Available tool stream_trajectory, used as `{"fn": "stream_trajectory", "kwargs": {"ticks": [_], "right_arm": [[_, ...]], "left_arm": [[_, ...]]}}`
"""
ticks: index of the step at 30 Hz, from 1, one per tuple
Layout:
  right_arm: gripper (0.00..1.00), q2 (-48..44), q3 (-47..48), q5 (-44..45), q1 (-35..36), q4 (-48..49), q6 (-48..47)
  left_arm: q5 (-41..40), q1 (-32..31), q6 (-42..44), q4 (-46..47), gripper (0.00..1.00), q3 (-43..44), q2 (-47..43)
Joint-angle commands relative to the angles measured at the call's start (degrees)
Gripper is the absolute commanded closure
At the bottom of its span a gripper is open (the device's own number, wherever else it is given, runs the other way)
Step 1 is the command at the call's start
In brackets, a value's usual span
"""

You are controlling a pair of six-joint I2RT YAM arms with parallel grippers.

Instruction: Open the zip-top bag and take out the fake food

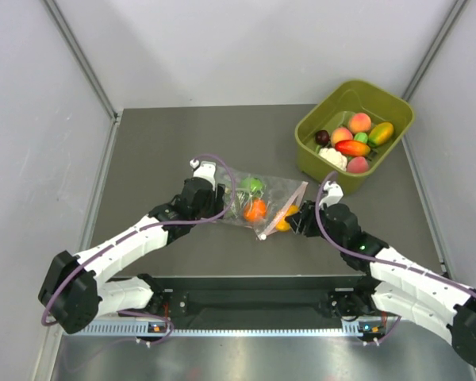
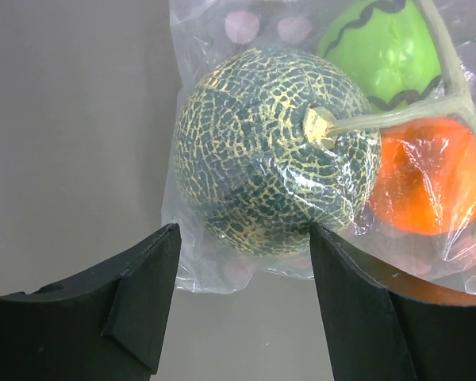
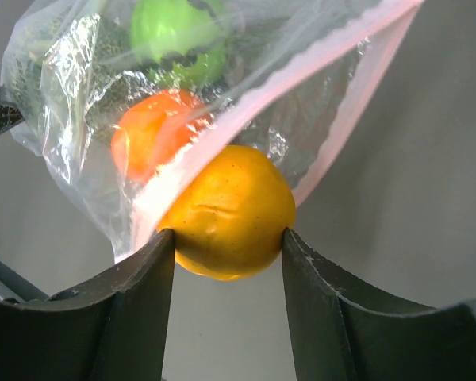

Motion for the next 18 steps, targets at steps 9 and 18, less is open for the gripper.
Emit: {"fn": "stream_trajectory", "kwargs": {"ticks": [9,18], "right_arm": [[0.98,-12.8,6.6,4.5,0.6,-19.3,-4.8],[0.98,-17.5,14.2,10.2,0.4,-28.3,-8.7]], "left_arm": [[-0.3,1.1,-0.1,0.4,0.29,2.4,0.6],[0.6,1.4,-0.1,0.5,0.28,2.4,0.4]]}}
